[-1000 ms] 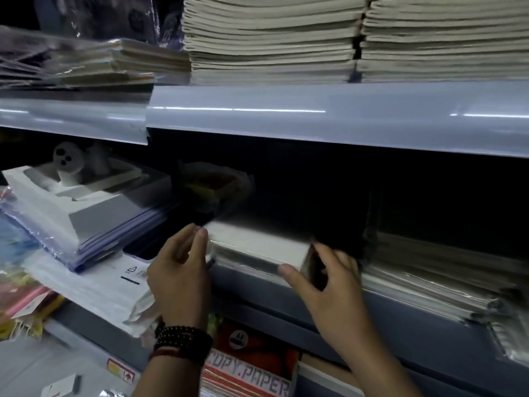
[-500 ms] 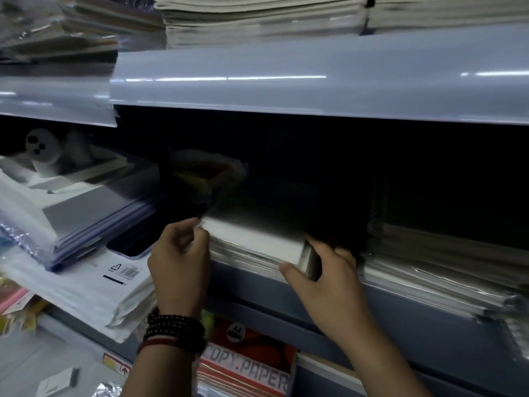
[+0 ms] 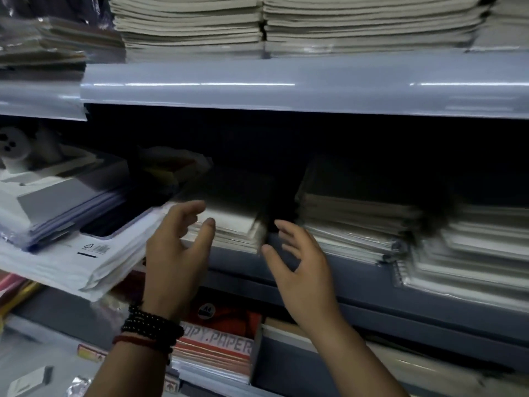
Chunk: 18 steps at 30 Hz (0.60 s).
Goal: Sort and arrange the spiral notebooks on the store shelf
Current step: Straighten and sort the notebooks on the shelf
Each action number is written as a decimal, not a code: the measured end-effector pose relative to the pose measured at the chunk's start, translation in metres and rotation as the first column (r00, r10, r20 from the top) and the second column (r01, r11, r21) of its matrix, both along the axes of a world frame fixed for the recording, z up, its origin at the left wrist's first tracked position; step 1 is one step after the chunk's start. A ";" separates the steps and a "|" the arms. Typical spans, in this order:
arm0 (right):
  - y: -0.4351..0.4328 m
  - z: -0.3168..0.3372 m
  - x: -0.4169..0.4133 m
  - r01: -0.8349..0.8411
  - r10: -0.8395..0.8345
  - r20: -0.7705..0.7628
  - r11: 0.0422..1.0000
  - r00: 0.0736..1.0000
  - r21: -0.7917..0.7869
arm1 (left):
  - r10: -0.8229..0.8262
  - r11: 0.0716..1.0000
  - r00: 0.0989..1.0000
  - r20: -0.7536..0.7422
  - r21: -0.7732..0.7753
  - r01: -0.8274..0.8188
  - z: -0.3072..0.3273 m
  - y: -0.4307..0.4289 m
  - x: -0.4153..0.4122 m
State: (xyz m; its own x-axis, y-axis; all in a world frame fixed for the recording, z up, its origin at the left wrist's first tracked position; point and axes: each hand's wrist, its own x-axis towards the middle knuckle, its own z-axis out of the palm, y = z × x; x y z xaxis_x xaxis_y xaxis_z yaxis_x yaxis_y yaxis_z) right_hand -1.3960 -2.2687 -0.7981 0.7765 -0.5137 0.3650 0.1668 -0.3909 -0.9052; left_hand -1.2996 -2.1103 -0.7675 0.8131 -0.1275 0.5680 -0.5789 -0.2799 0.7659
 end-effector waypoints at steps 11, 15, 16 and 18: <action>-0.055 0.006 -0.105 0.182 -0.173 0.057 0.941 0.983 -0.286 | -0.207 0.967 0.975 0.077 0.166 0.192 -0.021 -0.039 -0.073; -0.075 0.006 -0.148 0.218 -0.224 0.030 0.895 0.974 -0.389 | -0.245 0.949 0.965 0.093 0.228 0.219 -0.019 -0.064 -0.091; -0.079 0.007 -0.158 0.229 -0.246 0.019 0.869 0.969 -0.439 | -0.256 0.941 0.961 0.101 0.255 0.224 -0.019 -0.071 -0.095; -0.089 0.009 -0.175 0.267 -0.316 0.009 0.786 0.949 -0.557 | -0.273 0.926 0.951 0.148 0.307 0.218 -0.020 -0.082 -0.102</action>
